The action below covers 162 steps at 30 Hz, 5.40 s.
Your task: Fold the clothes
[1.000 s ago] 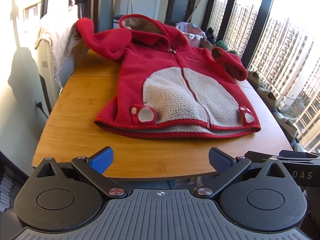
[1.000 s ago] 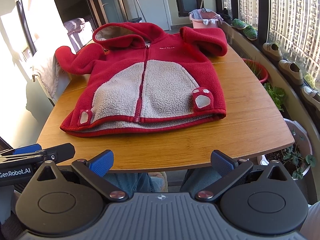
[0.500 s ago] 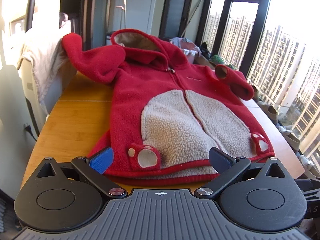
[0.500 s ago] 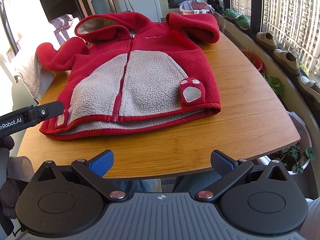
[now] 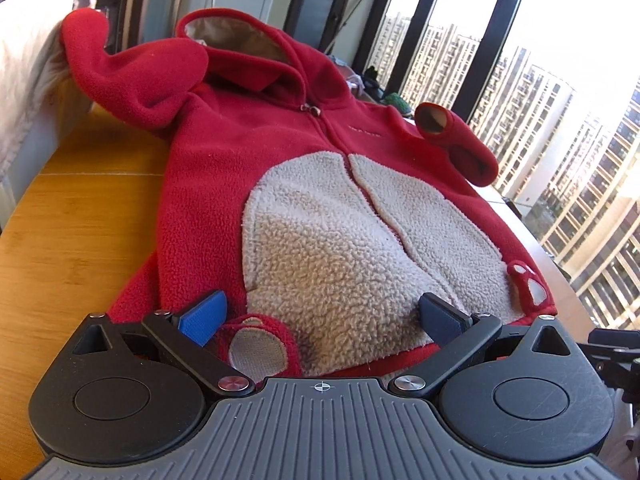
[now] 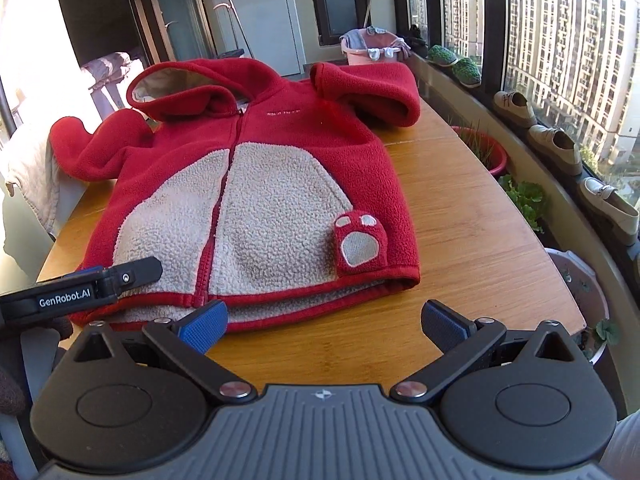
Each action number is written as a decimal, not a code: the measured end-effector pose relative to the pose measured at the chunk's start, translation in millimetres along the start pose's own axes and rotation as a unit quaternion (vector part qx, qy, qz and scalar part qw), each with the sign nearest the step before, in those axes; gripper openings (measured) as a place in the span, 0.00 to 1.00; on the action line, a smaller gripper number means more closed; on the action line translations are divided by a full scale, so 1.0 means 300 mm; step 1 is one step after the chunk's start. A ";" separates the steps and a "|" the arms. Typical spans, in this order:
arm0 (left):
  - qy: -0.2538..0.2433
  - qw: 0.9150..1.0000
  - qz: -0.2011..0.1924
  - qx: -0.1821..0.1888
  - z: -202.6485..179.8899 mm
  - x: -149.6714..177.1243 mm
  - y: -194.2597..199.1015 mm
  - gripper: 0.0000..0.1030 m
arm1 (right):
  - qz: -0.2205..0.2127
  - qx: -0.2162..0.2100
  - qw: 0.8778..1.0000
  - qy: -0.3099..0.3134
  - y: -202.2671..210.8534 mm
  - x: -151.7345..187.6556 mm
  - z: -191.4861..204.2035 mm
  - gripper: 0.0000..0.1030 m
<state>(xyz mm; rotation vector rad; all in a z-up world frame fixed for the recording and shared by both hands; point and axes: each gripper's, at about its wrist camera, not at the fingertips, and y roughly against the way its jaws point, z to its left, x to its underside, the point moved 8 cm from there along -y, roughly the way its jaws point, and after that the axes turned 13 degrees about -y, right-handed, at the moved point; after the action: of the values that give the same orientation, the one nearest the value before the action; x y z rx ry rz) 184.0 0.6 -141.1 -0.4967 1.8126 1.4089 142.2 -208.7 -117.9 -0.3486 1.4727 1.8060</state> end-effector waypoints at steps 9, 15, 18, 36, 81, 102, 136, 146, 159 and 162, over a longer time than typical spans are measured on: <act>-0.011 1.000 -0.007 0.012 0.007 0.013 0.011 1.00 | 0.011 -0.071 0.996 -0.044 -0.211 -0.119 0.094 1.00; -0.014 1.000 -0.009 0.013 0.011 0.007 0.002 1.00 | 0.039 -0.085 0.995 -0.040 -0.265 -0.102 0.103 1.00; -0.012 1.000 -0.011 0.014 0.013 0.009 0.003 1.00 | 0.044 -0.087 0.995 -0.023 -0.262 -0.083 0.102 1.00; -0.004 0.999 -0.004 0.048 0.034 0.039 0.062 1.00 | 0.093 -0.154 0.981 -0.068 -0.117 0.018 0.011 1.00; -0.045 0.999 0.007 0.004 0.012 -0.061 -0.087 1.00 | 0.028 -0.178 0.982 -0.051 -0.256 -0.100 -0.001 1.00; -0.046 0.998 -0.003 0.036 0.049 -0.037 -0.029 1.00 | -0.003 -0.146 0.989 -0.003 -0.202 -0.021 0.023 1.00; -0.019 0.997 0.022 0.064 0.064 -0.125 -0.037 1.00 | -0.006 -0.138 0.989 0.052 -0.200 -0.106 0.036 1.00; -0.026 0.997 -0.014 0.074 0.108 -0.284 -0.222 1.00 | -0.098 -0.104 0.974 0.178 -0.203 -0.399 0.199 0.82; 0.003 0.995 -0.062 0.080 0.160 -0.288 -0.287 1.00 | -0.162 -0.083 0.917 0.356 -0.514 -0.584 0.752 0.84; 0.009 0.994 -0.067 0.081 0.165 -0.286 -0.284 1.00 | -0.162 -0.074 0.903 0.391 -0.651 -0.556 0.912 0.84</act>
<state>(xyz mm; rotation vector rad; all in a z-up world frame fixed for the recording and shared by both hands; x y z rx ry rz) 314.1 7.7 -134.2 -0.5379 1.8531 1.1594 458.6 -12.6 -70.1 -1.4413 1.6446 1.5639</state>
